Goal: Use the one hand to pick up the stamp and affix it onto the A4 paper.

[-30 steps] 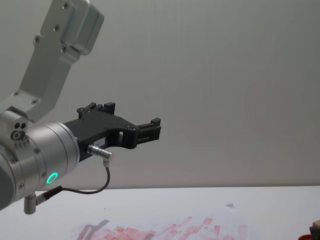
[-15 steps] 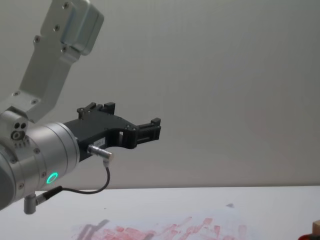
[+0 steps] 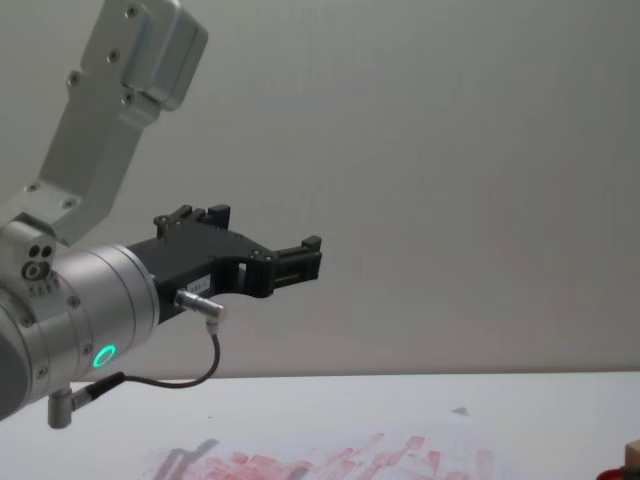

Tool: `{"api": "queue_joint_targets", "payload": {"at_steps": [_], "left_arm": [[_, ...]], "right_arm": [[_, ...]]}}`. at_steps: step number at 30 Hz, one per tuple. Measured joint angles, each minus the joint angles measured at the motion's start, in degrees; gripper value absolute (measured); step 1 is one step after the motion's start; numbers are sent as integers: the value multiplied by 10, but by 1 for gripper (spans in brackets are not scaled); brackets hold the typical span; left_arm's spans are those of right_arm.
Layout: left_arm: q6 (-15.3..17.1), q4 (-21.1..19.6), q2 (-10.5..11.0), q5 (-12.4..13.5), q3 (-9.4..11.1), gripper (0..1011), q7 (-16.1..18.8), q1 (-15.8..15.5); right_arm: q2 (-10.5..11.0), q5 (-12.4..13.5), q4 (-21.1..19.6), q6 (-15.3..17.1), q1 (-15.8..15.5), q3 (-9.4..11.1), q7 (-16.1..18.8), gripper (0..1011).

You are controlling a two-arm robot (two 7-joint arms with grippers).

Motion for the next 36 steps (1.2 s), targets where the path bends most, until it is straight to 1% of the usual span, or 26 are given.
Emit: {"api": "queue_joint_targets", "payload": {"at_steps": [2, 4, 8, 9, 11, 12, 13, 14, 17, 29, 30, 35, 36], "left_arm": [[0, 0, 0, 0, 0, 1001, 0, 0], [0, 0, 0, 0, 0, 1001, 0, 0], [0, 0, 0, 0, 0, 1001, 0, 0], [0, 0, 0, 0, 0, 1001, 0, 0], [0, 0, 0, 0, 0, 1001, 0, 0], [0, 0, 0, 0, 0, 1001, 0, 0], [0, 0, 0, 0, 0, 1001, 0, 0], [0, 0, 0, 0, 0, 1001, 0, 0], [0, 0, 0, 0, 0, 1001, 0, 0], [0, 0, 0, 0, 0, 1001, 0, 0], [0, 0, 0, 0, 0, 1001, 0, 0], [0, 0, 0, 0, 0, 1001, 0, 0], [0, 0, 0, 0, 0, 1001, 0, 0]], "right_arm": [[-1, -1, 1, 0, 1, 0, 0, 676], [-1, -1, 2, 0, 1, 0, 1, 630], [-1, -3, 3, 1, 3, -1, 1, 495], [-2, -3, 3, 1, 3, -1, 1, 476], [-2, -3, 4, 1, 3, -1, 1, 392], [-2, -3, 4, 1, 3, -1, 1, 392], [-2, -3, 4, 1, 3, -1, 1, 358], [-2, -3, 4, 1, 4, -1, 2, 288], [-2, -4, 5, 1, 4, -1, 2, 228], [-2, -8, 4, -4, 5, -1, 6, 216], [-2, -15, 2, -15, 7, -1, 11, 216], [-4, -26, -3, -36, 14, -4, 28, 216], [-4, -26, -3, -36, 14, -4, 28, 216]]}}
